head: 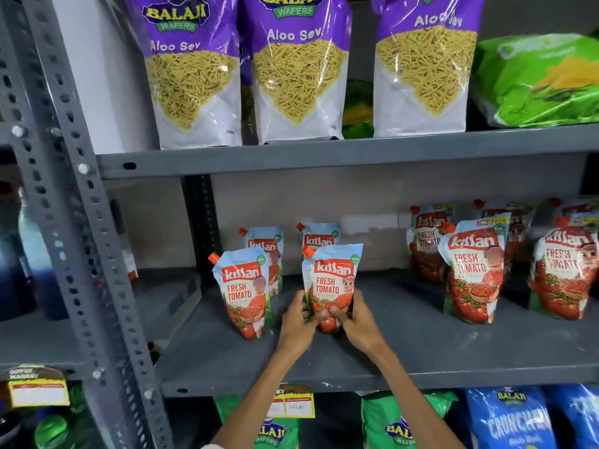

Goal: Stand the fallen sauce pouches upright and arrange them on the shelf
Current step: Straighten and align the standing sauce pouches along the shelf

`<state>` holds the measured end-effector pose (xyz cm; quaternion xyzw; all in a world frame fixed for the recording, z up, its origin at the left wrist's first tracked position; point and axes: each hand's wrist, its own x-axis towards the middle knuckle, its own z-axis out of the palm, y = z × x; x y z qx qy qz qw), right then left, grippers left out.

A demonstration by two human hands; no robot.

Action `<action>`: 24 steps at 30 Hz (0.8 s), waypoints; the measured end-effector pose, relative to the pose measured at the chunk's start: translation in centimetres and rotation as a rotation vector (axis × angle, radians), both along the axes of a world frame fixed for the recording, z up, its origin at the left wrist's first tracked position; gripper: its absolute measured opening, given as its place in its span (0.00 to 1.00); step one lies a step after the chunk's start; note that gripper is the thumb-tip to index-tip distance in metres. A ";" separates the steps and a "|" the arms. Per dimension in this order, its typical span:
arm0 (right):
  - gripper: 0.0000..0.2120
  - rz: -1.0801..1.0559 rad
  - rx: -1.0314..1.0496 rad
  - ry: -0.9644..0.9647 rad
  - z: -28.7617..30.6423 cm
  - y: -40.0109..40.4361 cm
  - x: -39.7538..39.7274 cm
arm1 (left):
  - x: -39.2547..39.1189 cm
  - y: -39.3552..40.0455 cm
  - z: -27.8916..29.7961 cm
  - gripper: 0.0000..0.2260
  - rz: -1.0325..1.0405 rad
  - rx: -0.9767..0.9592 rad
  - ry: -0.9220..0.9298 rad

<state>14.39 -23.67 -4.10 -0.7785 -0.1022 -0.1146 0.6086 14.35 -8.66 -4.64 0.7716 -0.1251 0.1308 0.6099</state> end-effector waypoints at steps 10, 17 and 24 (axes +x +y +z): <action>0.33 -0.357 0.008 -0.201 1.2 0.2 -3.1 | -4.3 1.7 0.5 0.29 0.147 -0.055 -0.057; 0.11 -0.079 -0.035 -0.376 2.1 7.9 -4.2 | -6.6 9.5 1.1 0.16 0.579 -0.235 -0.256; 0.31 0.163 -0.154 -0.112 1.1 13.9 -1.9 | -4.9 14.4 2.2 0.32 0.223 -0.066 0.036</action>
